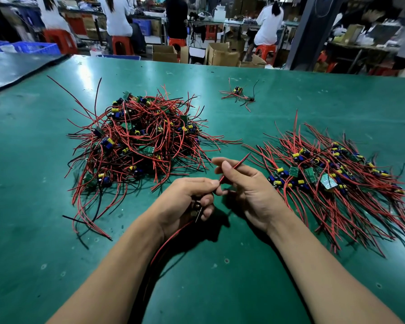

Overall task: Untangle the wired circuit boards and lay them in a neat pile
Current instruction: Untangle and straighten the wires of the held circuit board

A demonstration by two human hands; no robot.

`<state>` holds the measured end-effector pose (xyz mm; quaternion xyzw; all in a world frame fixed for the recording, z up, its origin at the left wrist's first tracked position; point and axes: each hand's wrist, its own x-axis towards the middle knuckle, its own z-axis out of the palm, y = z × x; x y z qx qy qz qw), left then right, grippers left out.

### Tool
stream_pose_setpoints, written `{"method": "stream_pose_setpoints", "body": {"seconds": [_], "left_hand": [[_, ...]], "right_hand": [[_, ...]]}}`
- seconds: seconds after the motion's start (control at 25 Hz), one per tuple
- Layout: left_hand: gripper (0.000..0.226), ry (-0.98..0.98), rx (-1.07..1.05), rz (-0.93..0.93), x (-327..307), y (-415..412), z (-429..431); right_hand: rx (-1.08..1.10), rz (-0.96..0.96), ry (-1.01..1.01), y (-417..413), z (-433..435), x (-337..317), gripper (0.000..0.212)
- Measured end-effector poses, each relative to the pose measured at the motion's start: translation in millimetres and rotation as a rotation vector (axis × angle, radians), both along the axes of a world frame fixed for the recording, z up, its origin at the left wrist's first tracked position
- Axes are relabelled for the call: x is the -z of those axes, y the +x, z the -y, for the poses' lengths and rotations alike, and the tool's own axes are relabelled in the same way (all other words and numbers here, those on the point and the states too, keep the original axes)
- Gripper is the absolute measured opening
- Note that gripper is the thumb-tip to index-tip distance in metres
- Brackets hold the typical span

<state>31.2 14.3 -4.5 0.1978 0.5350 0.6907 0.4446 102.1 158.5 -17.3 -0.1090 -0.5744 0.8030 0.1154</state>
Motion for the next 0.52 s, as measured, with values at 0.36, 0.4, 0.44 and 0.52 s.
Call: {"method": "stream_pose_setpoints", "body": {"seconds": [0.36,0.4,0.44,0.52], "left_hand": [[0.015,0.015,0.032,-0.031,2.8,4.7,4.6],[0.015,0.026,-0.006,-0.012,3.4,4.8,3.8],[0.016,0.034,-0.06,0.006,4.3,3.6,2.2],[0.018,0.041,-0.158,0.033,6.1,1.2,-3.0]], "right_hand": [[0.68,-0.058,-0.063,-3.4,-43.7,1.3,0.011],[0.669,-0.047,-0.06,0.5,-47.1,1.3,0.012],[0.623,-0.036,-0.043,2.0,-44.3,1.8,0.014],[0.498,-0.006,-0.003,-0.4,-29.5,5.8,0.02]]}}
